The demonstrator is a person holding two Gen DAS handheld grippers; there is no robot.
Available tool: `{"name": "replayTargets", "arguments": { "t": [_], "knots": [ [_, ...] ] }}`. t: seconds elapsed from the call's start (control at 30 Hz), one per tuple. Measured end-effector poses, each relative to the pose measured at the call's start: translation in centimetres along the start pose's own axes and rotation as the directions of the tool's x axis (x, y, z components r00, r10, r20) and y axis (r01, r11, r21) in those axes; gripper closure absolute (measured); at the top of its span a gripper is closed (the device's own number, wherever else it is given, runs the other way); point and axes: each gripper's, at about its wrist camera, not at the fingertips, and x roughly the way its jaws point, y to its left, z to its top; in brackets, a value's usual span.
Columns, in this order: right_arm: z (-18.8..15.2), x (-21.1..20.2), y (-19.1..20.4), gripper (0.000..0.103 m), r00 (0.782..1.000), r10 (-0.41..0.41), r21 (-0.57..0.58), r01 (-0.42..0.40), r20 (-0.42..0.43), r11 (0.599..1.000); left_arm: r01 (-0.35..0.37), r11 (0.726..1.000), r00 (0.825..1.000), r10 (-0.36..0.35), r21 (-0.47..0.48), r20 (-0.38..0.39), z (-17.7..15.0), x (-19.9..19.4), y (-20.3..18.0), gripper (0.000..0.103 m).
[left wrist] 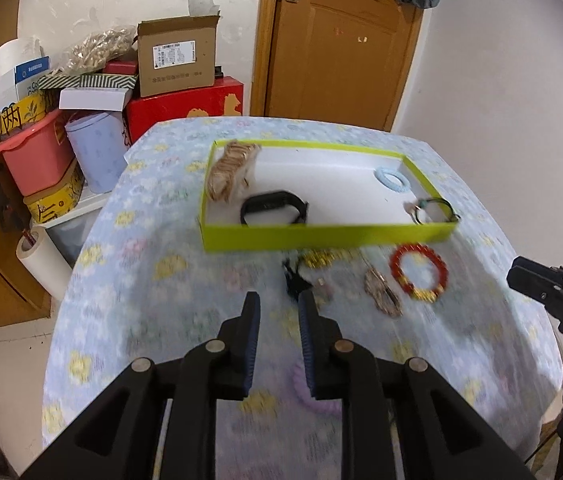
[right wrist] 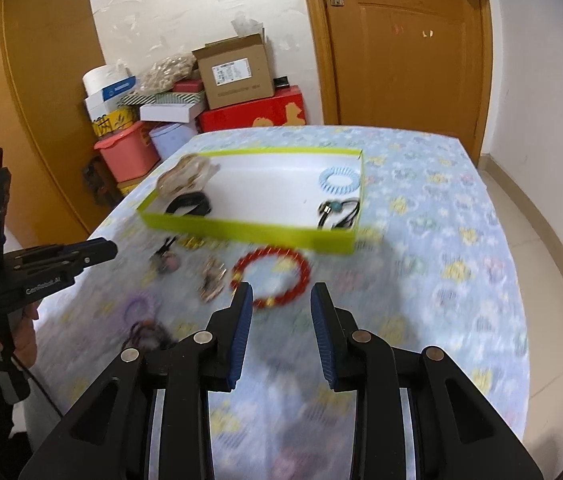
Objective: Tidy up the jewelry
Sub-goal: 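Withdraw both open tools from the tray toward the remaining jewelry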
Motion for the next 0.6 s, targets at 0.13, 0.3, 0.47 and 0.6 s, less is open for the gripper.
{"name": "replayTargets", "arguments": {
  "t": [0.13, 0.3, 0.47, 0.6],
  "knots": [
    [-1.9, -1.0, 0.6, 0.072, 1.000, 0.006, 0.005, -0.006, -0.018, 1.000, 0.019, 1.000, 1.000, -0.019, 0.005, -0.002, -1.5, -1.2, -0.5, 0.082],
    [-3.6, -1.7, 1.0, 0.072, 0.999, 0.007, 0.011, -0.007, -0.040, 1.000, 0.045, 0.999, 0.999, -0.045, 0.001, -0.009, -3.1, -2.4, -0.8, 0.082],
    [-4.6, -2.0, 1.1, 0.072, 0.998, 0.018, 0.020, -0.017, -0.057, 1.000, 0.057, 0.998, 0.998, -0.057, -0.003, -0.021, -4.2, -2.9, -1.0, 0.082],
    [-5.0, -2.1, 1.6, 0.072, 0.998, 0.031, 0.018, -0.030, -0.063, 0.999, 0.054, 0.998, 0.998, -0.055, -0.009, -0.027, -4.6, -3.0, -1.0, 0.080]
  ]
}}
